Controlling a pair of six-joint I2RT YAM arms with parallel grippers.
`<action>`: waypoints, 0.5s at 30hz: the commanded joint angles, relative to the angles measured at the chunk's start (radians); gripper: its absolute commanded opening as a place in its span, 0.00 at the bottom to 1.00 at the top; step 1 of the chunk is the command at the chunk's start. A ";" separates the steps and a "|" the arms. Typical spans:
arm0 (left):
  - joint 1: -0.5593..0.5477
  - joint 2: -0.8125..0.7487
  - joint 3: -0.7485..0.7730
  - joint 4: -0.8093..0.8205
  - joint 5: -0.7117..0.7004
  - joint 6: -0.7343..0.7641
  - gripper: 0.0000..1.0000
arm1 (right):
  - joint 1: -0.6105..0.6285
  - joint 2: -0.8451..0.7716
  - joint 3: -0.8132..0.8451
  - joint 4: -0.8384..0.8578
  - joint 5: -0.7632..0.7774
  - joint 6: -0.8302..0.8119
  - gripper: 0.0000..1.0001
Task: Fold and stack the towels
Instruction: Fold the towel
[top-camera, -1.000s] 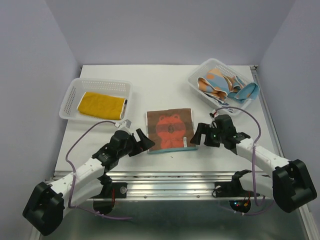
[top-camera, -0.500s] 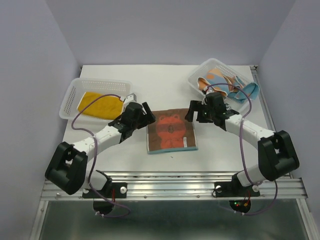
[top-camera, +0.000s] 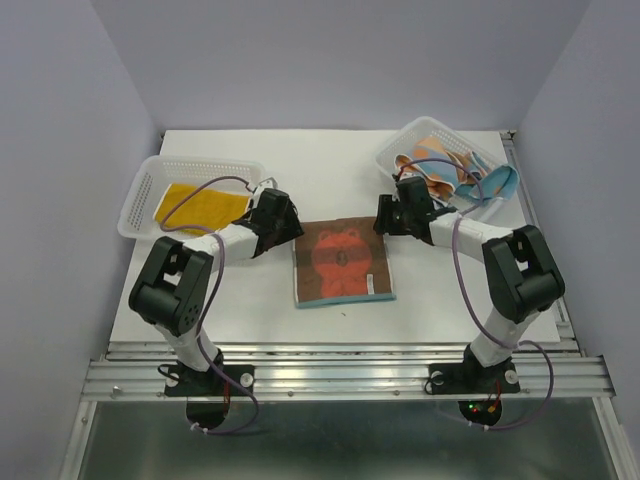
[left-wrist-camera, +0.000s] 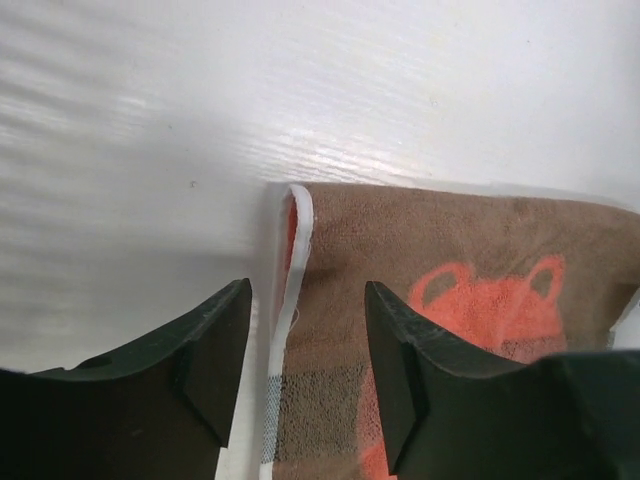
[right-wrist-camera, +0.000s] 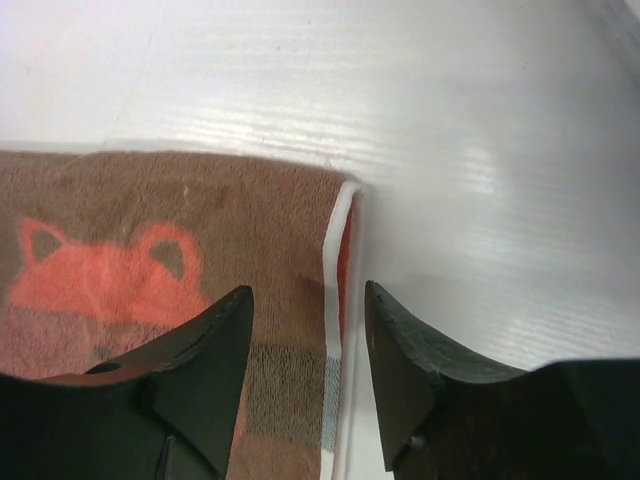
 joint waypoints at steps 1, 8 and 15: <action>0.021 0.035 0.066 0.034 0.022 0.024 0.58 | 0.000 0.044 0.084 0.107 0.060 -0.015 0.51; 0.035 0.118 0.110 0.040 0.032 0.027 0.51 | 0.000 0.166 0.152 0.102 0.103 0.010 0.42; 0.040 0.168 0.146 0.034 0.034 0.039 0.37 | 0.000 0.181 0.138 0.119 0.102 0.017 0.40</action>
